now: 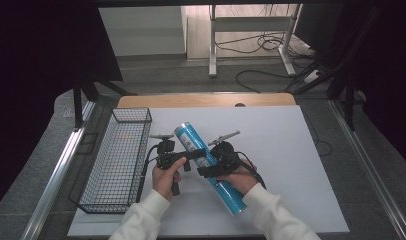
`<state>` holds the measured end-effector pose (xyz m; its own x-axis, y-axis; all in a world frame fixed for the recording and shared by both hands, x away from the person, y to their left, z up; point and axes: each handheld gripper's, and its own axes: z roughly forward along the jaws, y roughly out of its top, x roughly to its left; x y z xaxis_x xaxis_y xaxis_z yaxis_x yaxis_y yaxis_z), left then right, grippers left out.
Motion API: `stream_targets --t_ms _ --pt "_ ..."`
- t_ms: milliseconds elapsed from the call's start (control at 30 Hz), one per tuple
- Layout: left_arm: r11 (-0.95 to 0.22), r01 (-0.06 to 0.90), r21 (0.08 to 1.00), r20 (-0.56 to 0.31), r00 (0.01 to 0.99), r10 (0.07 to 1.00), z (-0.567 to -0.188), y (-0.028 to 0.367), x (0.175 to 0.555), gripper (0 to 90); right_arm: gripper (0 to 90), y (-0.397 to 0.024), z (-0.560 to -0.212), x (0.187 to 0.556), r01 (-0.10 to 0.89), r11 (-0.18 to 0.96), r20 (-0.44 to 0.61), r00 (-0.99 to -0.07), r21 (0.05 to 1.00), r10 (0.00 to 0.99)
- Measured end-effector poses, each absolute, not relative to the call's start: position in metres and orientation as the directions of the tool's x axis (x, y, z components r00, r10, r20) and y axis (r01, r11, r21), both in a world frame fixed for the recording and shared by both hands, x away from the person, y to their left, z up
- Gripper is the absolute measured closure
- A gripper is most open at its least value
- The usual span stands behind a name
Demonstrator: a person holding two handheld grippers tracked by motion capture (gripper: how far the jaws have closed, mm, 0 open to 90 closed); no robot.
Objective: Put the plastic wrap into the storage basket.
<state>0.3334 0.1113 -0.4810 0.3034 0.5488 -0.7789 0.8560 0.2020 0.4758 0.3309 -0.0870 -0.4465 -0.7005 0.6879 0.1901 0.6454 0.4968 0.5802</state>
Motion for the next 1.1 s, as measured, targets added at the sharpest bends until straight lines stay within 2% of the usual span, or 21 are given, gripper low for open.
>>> stream_targets --t_ms 267,400,700,1100 --pt "0.204 0.867 0.455 -0.802 0.299 0.517 -0.483 0.107 0.336 13.0 31.7 -0.078 -0.447 0.328 0.626 0.507 0.172 -0.713 0.593 0.679" --pt "0.236 0.869 0.434 -0.819 0.272 0.505 -0.486 0.111 0.337 22.6 31.7 -0.076 -0.447 0.328 0.619 0.510 0.161 -0.715 0.597 0.680" --pt "0.258 0.857 0.446 -0.825 0.282 0.490 -0.483 0.116 0.338 29.4 31.6 -0.069 -0.448 0.330 0.622 0.516 0.143 -0.709 0.589 0.691" --pt "0.284 0.863 0.417 -0.866 0.282 0.414 -0.480 0.130 0.342 31.3 31.3 -0.061 -0.438 0.330 0.600 0.524 0.117 -0.718 0.605 0.686"
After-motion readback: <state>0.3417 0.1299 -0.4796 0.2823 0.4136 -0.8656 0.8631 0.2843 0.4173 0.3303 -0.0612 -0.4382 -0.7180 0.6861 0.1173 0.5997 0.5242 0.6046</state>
